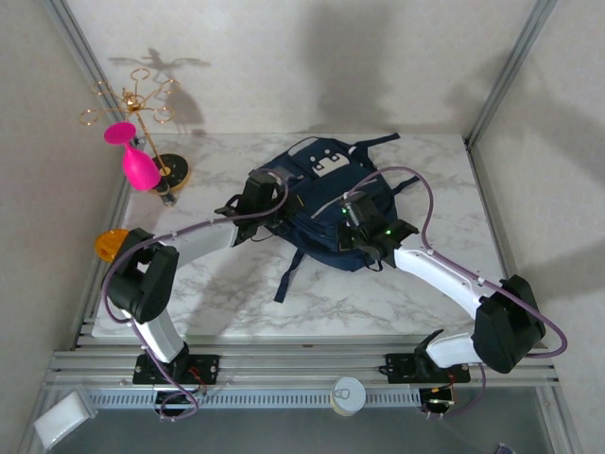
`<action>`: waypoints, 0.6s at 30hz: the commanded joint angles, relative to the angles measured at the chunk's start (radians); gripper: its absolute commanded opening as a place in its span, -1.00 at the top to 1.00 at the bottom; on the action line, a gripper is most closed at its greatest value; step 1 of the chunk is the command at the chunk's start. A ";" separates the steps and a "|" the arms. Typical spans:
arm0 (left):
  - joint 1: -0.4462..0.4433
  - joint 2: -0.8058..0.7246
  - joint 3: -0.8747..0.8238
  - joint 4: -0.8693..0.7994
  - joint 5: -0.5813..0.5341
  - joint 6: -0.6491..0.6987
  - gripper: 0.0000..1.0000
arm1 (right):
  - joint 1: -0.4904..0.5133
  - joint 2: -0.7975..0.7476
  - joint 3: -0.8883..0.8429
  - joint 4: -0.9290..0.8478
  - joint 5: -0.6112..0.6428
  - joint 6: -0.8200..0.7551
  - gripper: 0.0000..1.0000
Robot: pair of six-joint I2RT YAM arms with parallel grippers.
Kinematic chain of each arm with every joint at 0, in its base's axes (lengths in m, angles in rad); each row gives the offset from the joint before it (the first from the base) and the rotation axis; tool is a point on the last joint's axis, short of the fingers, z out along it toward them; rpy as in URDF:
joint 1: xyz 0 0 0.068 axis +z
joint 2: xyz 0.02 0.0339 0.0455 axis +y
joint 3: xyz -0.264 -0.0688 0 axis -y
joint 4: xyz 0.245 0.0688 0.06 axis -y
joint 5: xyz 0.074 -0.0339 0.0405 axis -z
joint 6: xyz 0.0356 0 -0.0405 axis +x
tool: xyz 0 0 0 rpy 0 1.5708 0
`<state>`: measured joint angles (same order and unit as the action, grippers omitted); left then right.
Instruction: Pack books, pencil case, and school supplies into a backpack
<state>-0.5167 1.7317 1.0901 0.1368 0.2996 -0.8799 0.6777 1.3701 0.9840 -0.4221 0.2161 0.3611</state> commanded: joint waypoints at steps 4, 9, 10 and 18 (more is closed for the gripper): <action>0.147 0.047 0.064 -0.076 -0.127 0.089 1.00 | -0.026 -0.032 0.018 -0.069 0.090 -0.072 1.00; 0.086 -0.084 -0.092 0.146 0.014 -0.079 0.00 | -0.005 0.023 0.008 0.060 -0.094 -0.026 1.00; 0.065 -0.126 -0.146 0.212 0.009 -0.124 -0.10 | -0.001 0.027 -0.002 0.076 -0.101 -0.023 1.00; -0.144 -0.220 -0.335 0.482 -0.131 -0.466 -0.33 | 0.011 0.068 -0.025 0.116 -0.114 -0.028 1.00</action>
<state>-0.6212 1.5043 0.7631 0.4427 0.2302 -1.1786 0.6762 1.4303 0.9722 -0.3439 0.1181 0.3286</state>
